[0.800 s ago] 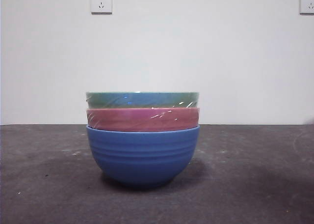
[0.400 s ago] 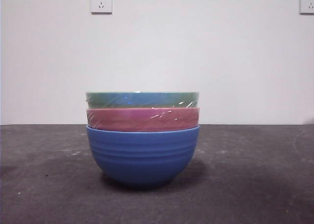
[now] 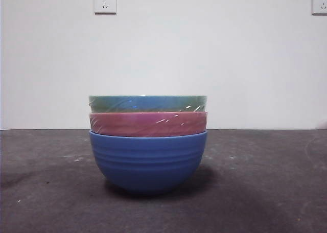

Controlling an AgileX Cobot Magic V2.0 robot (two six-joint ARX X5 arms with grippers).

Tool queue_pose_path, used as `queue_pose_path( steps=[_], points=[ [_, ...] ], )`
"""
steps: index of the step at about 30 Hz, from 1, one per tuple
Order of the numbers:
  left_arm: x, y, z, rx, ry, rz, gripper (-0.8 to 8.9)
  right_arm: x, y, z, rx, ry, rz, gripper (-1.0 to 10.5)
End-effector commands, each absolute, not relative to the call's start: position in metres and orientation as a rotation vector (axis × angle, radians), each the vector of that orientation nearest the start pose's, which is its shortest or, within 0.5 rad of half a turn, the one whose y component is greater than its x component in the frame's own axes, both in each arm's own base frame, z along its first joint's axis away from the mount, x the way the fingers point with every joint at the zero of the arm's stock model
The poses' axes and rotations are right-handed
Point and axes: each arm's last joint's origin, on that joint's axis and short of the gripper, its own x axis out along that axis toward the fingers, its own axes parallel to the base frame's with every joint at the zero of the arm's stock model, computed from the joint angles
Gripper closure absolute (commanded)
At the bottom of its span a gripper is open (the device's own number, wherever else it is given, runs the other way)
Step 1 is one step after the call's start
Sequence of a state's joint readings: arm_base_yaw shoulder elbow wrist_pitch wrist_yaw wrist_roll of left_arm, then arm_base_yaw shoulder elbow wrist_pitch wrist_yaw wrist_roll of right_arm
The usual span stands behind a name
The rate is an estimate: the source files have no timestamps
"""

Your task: Pick up the green bowl on the top,put the green bowl on the left,pick up the red bowl in the middle,put the red bowl on the right

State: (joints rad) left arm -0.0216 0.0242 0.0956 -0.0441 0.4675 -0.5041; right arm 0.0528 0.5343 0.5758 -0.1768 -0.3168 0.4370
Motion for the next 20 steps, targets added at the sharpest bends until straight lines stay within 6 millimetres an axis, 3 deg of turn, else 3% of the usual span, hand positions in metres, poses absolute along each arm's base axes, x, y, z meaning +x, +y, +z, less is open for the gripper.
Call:
queue_pose_path(
  steps=[1,6,11,16,20],
  points=[
    [0.086,-0.014,0.215,-0.509,0.097,-0.450,8.19,0.144,0.018,0.312,0.400,0.241,0.385,9.5],
    [0.092,-0.013,0.255,-0.476,0.148,-0.414,8.19,0.168,0.021,0.333,0.329,0.364,0.427,9.5],
    [0.112,-0.013,0.292,-0.422,0.212,-0.384,8.20,0.185,0.022,0.343,0.247,0.499,0.430,9.5],
    [0.141,-0.016,0.307,-0.371,0.292,-0.421,8.21,0.192,0.027,0.339,0.214,0.581,0.483,9.5],
    [0.158,-0.024,0.305,-0.415,0.352,-0.589,8.19,0.192,0.031,0.334,0.197,0.622,0.521,9.5]
  ],
)
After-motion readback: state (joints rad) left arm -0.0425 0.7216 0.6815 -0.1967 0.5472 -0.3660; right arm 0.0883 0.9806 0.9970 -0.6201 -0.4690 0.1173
